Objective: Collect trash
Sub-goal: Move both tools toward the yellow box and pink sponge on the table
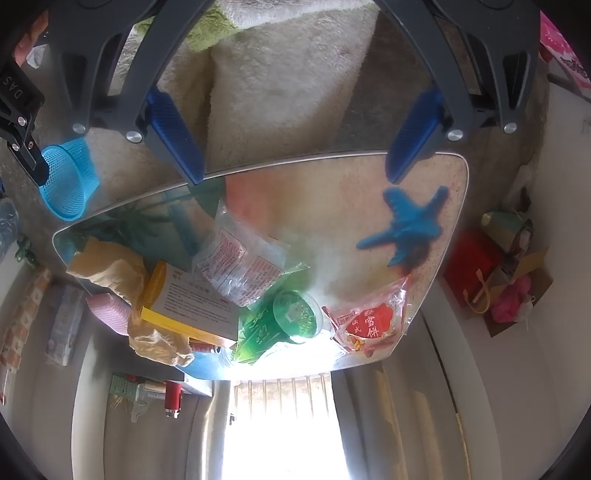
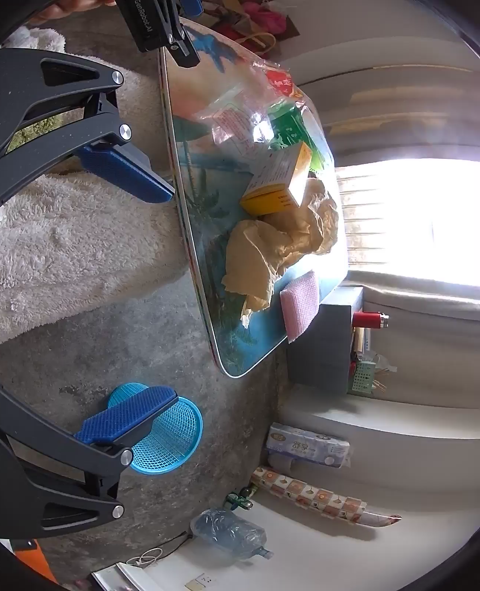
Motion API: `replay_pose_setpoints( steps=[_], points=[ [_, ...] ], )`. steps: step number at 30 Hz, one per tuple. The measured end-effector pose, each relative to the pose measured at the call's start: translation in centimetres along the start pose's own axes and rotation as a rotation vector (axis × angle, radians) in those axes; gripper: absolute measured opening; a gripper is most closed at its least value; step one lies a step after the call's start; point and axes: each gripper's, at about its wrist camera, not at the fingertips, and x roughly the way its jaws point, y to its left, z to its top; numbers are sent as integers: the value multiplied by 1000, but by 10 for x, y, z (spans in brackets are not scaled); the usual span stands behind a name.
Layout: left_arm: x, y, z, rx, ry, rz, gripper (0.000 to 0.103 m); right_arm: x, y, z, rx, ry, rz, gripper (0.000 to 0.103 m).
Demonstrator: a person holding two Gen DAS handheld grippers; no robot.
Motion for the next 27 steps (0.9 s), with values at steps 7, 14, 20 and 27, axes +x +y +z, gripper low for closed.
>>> replay_pose_setpoints(
  steps=[7,14,20,27],
  points=[
    [0,0,1,2,0,0,95,0,0,1,0,3,0,97],
    [0,1,2,3,1,1,94,0,0,0,0,4,-2,97],
    [-1,2,2,1,1,2,95,0,-1,0,1,5,1,97],
    [-1,4,4,0,3,5,94,0,-1,-1,0,5,0,97]
  ],
)
